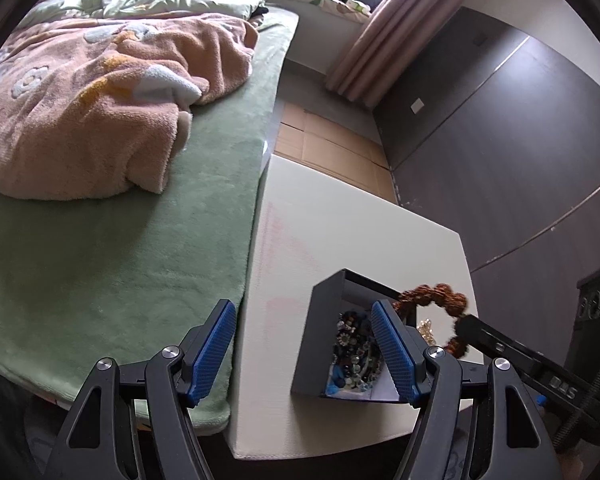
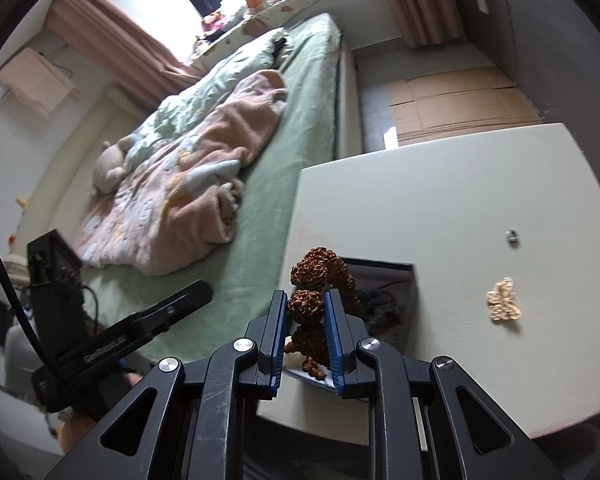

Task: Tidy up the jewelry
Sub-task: 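Lower the brown bead bracelet into the box and open the right tool, then move the left tool to the gold butterfly brooch and grasp it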

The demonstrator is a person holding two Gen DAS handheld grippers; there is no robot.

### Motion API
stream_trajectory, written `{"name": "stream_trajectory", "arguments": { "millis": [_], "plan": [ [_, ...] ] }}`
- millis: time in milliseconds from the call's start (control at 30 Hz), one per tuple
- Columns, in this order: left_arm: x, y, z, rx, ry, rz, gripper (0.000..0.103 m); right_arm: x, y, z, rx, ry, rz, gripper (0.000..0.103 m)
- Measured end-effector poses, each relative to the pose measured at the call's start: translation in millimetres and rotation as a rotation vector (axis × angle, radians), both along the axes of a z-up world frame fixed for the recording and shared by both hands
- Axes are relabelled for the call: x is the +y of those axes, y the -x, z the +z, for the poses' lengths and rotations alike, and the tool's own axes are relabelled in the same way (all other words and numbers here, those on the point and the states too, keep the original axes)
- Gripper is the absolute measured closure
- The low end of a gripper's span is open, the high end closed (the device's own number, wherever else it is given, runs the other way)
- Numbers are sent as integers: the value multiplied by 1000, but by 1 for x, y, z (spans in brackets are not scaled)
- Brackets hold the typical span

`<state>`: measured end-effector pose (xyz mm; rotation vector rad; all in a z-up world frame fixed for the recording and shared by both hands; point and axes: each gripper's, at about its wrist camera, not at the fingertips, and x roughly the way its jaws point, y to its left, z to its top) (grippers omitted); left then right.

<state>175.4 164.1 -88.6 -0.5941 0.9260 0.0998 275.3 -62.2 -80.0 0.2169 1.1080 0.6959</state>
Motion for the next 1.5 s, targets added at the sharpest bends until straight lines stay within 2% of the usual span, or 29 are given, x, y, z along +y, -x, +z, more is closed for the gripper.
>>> {"name": "stream_trajectory", "arguments": {
  "millis": [67,133,167,367,667,767,1000,1067,1133,1167,1400,1500],
  "plan": [
    [-3,0,2,-3,-4,-8,32,4,-4,-7,22,26,-3,80],
    [-4,2,5,-8,-8,-10,32,13,-7,-16,81,-2,36,56],
    [-4,2,7,-11,-12,-11,32,17,-8,-20,105,-29,52,54],
    [-9,3,13,-17,-36,-19,32,5,-4,-16,93,-46,27,54],
    [-45,-11,12,-17,-38,-91,32,-69,0,-2,38,-53,-103,53],
    [-62,-19,14,-19,-48,-123,32,-96,1,-1,21,-51,-161,43],
    [-109,-41,16,-10,-82,-222,32,-146,-4,-12,40,-70,-261,41],
    [-123,-48,15,-4,-91,-252,32,-156,-5,-18,55,-69,-283,33],
    [-137,-54,13,7,-93,-279,32,-168,-7,-24,76,-88,-308,6],
    [-144,-58,12,17,-94,-292,32,-177,-8,-29,87,-102,-329,1],
    [-192,-83,-2,75,-99,-356,32,-218,-9,-47,83,-110,-422,0],
    [-206,-90,-11,109,-98,-375,32,-234,-8,-52,77,-145,-452,0]
  ]
}}
